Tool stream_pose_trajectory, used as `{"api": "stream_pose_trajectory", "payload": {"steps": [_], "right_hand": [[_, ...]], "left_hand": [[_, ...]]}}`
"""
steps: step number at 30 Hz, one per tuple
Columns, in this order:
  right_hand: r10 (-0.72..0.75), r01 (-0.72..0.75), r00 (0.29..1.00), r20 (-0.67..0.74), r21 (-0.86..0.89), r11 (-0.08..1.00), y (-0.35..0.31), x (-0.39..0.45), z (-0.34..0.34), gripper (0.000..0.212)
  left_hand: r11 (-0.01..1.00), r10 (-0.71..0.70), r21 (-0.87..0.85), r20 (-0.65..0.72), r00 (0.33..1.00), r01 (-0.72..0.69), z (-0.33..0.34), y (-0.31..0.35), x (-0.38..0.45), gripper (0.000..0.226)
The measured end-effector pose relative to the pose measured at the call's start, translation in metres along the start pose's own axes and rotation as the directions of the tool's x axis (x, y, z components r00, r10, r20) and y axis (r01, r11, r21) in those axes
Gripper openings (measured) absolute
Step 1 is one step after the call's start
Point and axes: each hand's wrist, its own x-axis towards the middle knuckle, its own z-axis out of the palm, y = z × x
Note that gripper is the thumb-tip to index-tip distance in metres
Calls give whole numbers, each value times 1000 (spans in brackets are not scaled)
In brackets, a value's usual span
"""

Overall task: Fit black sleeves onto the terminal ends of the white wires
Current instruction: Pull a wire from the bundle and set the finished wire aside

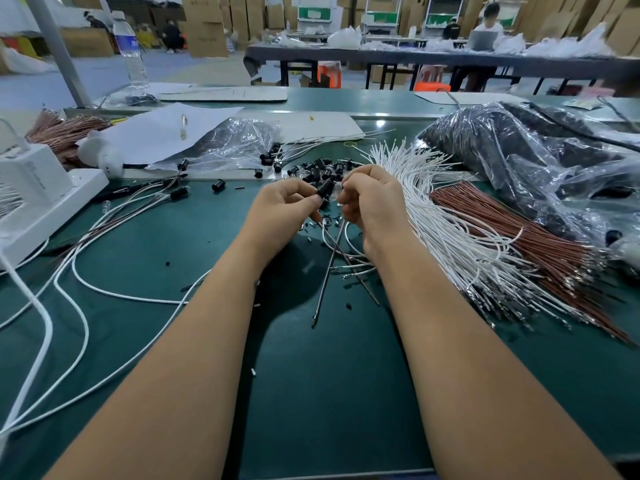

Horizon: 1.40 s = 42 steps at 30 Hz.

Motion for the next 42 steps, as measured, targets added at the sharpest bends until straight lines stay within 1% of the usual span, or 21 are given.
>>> {"api": "stream_pose_trajectory", "payload": {"steps": [3,5,7,9,10,12,15,17,19,22,24,25,28,30,31,33,36,37,39,40,42], "right_hand": [[114,-114,992,56,0,993,3,0,3,15],[147,-145,986,84,-33,989,5,0,5,13],[122,-115,989,86,-91,989,6,0,5,11],[45,-25,996,78,-238,971,7,1,4,13],[-13,39,997,76,-352,935,8,1,4,15],[-127,161,987,99,-590,791,10,0,4,18],[-192,273,962,196,-762,588,13,-3,7,13],[-211,389,921,327,-742,545,14,-5,10,12],[-197,524,841,504,-669,527,15,-11,17,14],[-139,668,716,684,-614,419,18,-17,26,22],[-104,714,677,728,-617,332,21,-17,30,25],[-95,714,678,729,-622,321,21,-17,31,24],[-118,705,691,713,-627,333,21,-16,31,22],[-169,703,700,694,-628,333,21,-15,31,23],[-208,687,719,663,-631,361,22,-15,30,24],[-302,610,789,535,-622,491,21,-13,26,23],[-395,478,877,275,-588,653,17,-5,17,10],[-381,423,903,200,-569,705,15,-2,13,7],[-286,293,954,86,-458,839,14,3,6,12],[-230,232,972,50,-373,898,13,5,3,16],[-163,164,986,22,-221,961,12,7,-1,19]], "left_hand": [[1000,3,22,-23,1000,-3,1,-2,1,11],[1000,-1,30,-49,999,3,1,-3,2,13],[1000,-9,12,-93,996,10,-1,-4,3,11],[999,-15,-33,-166,986,10,-4,-4,5,11],[998,-22,-68,-208,978,8,-7,-4,6,11],[992,-43,-127,-281,959,7,-14,-3,7,12],[979,-101,-202,-371,923,26,-29,-5,8,14],[957,-183,-286,-442,878,56,-38,-8,9,15],[950,-223,-301,-474,852,81,-41,-12,11,15],[977,-184,-178,-452,873,114,-36,-15,12,17],[986,-162,-101,-431,888,130,-30,-15,13,20],[988,-151,-69,-423,893,135,-28,-15,13,21],[991,-119,14,-396,911,136,-26,-14,14,21],[991,-93,59,-369,925,123,-26,-14,13,19],[990,-81,80,-352,932,116,-26,-14,12,15],[990,-62,99,-322,945,99,-25,-14,11,9],[994,-40,84,-257,966,63,-23,-11,6,6],[996,-29,81,-214,976,47,-22,-9,5,3],[996,-3,89,-113,994,13,-17,-6,2,7],[995,4,103,-69,998,3,-15,-5,1,8],[990,7,142,-21,1000,-4,-11,-4,0,8]]}}
